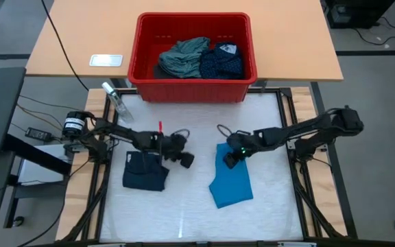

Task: Fold laundry
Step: Fold the light blue shorts

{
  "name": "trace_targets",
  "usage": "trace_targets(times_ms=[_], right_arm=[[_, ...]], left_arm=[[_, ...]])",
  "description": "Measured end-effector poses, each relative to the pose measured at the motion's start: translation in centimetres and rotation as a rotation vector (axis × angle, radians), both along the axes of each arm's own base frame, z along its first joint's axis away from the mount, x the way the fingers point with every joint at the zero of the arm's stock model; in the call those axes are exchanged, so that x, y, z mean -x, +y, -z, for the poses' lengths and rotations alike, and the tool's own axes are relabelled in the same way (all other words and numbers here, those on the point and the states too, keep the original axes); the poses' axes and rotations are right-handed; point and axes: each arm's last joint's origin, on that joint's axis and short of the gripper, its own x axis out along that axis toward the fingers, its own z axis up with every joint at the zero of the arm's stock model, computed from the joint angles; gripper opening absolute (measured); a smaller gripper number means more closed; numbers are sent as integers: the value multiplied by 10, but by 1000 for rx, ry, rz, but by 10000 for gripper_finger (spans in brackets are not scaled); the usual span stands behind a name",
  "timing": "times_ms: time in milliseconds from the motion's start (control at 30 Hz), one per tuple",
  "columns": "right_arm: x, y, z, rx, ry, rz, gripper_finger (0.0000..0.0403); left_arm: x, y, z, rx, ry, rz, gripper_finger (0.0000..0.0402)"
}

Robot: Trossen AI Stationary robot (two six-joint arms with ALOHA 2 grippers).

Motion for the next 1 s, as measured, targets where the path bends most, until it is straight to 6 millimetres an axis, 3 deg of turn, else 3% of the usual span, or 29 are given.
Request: trace_targets(times_ms=[167, 300, 533, 633, 733, 867, 1000], right_arm=[[20, -15, -22, 51, 15, 129, 155], [39, -25, -22, 100, 143, 158, 171], [44, -35, -19, 154, 204, 103, 265], [44, -43, -10, 176, 227, 94, 310], [45, -50, 6, 133, 212, 81, 329], [47, -55, 31, 49, 155, 63, 319], [49, -58, 51, -38, 46, 51, 279]], left_arm=[[-12, 19, -13, -39, -188, 11, 227], [-22, 33, -7, -81, -280, -8, 227], [-57, 43, 17, -70, -388, 5, 245], [-76, 45, 21, -76, -400, 14, 260], [-93, 47, 27, -88, -397, 25, 270], [-107, 52, 33, -85, -370, 18, 272], [-111, 53, 39, -91, -330, 25, 269]])
